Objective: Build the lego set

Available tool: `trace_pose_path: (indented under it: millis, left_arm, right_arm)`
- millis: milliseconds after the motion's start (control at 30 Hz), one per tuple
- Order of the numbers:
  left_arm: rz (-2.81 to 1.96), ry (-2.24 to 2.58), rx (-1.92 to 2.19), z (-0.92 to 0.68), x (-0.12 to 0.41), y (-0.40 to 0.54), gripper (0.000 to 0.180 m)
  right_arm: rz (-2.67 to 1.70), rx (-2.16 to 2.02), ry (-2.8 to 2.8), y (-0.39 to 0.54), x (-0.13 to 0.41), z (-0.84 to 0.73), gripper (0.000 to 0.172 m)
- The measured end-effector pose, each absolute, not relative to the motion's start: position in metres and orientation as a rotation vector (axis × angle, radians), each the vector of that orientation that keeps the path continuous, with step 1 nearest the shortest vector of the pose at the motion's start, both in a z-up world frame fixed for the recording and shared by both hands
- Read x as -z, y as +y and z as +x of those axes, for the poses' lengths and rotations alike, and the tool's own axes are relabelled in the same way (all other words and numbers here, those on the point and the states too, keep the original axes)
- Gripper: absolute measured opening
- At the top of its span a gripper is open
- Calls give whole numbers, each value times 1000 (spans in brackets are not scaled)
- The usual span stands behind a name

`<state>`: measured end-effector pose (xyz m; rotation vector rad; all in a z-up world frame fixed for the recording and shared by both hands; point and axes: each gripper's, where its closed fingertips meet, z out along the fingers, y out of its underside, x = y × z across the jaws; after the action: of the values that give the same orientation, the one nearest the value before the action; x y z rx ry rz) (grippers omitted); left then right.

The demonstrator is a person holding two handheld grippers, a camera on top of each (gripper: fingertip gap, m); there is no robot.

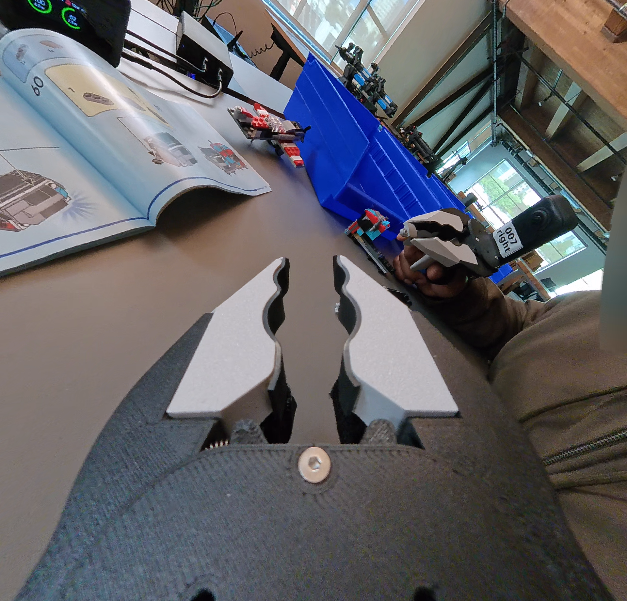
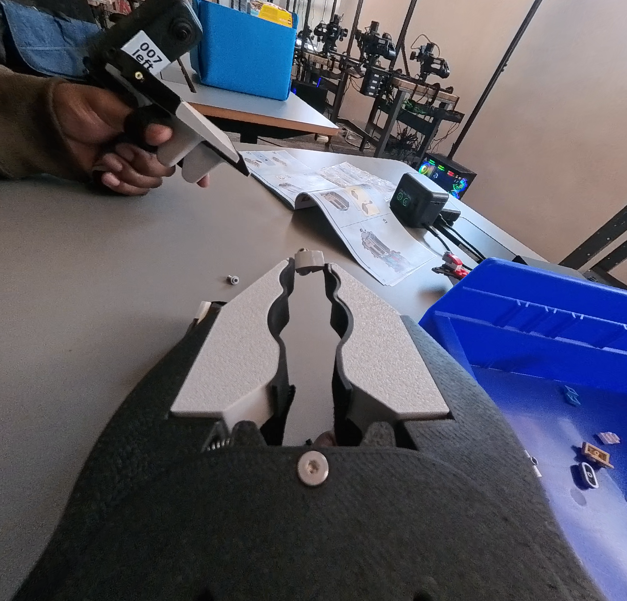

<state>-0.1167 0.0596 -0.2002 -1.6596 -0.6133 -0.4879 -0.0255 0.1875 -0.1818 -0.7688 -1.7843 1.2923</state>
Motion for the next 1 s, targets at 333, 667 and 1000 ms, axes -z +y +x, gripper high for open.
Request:
trace_pose_path:
  millis: [333,667,1000]
  left_arm:
    - [-1673,-572,495,-112,200,61,27]
    - [-1676,-570,490,-111,200,61,27]
    - [-1684,-564,490,-110,201,61,27]
  right_arm:
    - [-755,-1294,-1787,185,182,-23,18]
    - [-781,-1308,-1782,187,181,-20,18]
    - [-796,-1302,-1792,187,183,-21,18]
